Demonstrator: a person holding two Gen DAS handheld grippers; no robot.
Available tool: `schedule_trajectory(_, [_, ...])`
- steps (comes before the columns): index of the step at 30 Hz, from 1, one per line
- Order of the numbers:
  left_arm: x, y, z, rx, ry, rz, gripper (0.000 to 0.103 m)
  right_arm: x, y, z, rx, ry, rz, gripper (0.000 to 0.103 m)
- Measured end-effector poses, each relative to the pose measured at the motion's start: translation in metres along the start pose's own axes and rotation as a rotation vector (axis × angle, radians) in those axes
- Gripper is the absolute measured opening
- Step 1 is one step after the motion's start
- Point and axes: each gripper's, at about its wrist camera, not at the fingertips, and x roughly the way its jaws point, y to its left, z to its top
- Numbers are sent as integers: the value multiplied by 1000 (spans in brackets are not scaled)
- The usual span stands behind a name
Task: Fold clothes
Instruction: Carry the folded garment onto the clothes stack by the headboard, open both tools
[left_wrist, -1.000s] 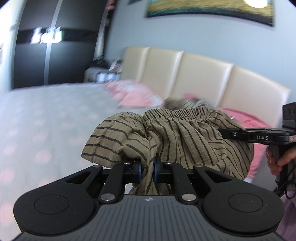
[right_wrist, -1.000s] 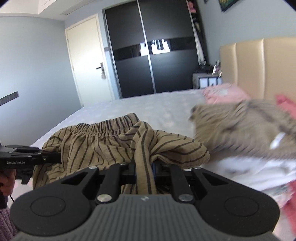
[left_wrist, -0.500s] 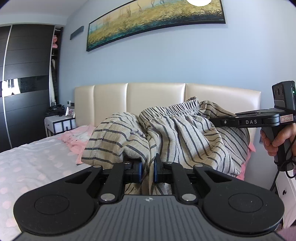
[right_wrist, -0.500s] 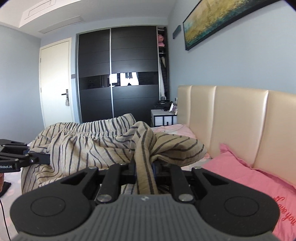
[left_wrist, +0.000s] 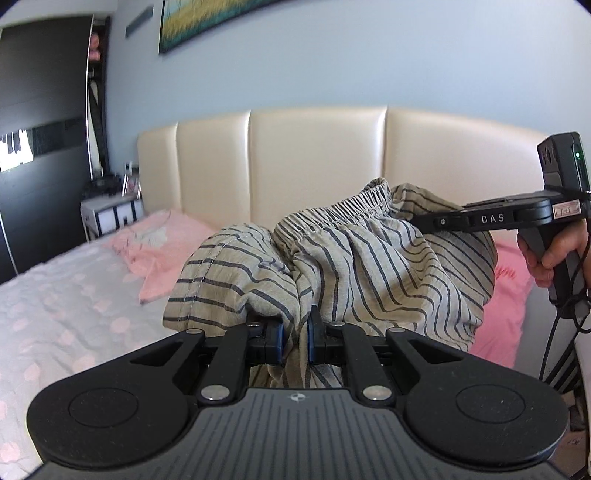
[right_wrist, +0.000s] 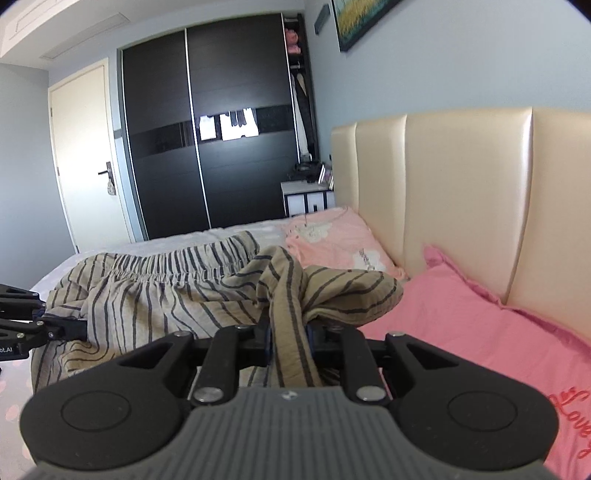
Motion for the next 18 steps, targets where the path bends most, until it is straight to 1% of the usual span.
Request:
schedule_trajectory(3, [25,13,-8,-25,32,1,9,29,-12,-14,36,23,-5,20])
schedule_trajectory(7, [57,31,-19,-57,75,2,11,56,-35,-29,122,28,-61,38])
schedule_trajectory(8, [65,35,-21,-66,85,1,12,61,-40,-33,139,27,-71,40])
schedule_trajectory(10, [73,43,-28,-89,103,-9,16,70,-47,-37,163,24,-93,49])
schedule_trajectory(11, [73,47,-30,-95,99,-12,19,71,-49,-38,168,18,-110,51])
schedule_trajectory(12, [72,50,-32,-100,96,-14,26,74,-53,-35,172,4,-123,55])
schedule_trajectory(13, [69,51,-32,-94,87,-6,30,73,-55,-34,176,-9,-137,61])
schedule_trajectory(14, [66,53,-32,-88,78,3,42,69,-58,-33,182,-21,-166,65])
schedule_trajectory(15, [60,53,-32,-90,66,21,49,64,-58,-31,182,-33,-180,71])
schedule_trajectory(16, [54,53,-31,-92,53,28,50,58,-59,-29,182,-46,-194,74])
schedule_trajectory(18, [41,56,-29,-102,37,51,50,45,-57,-25,176,-75,-222,74])
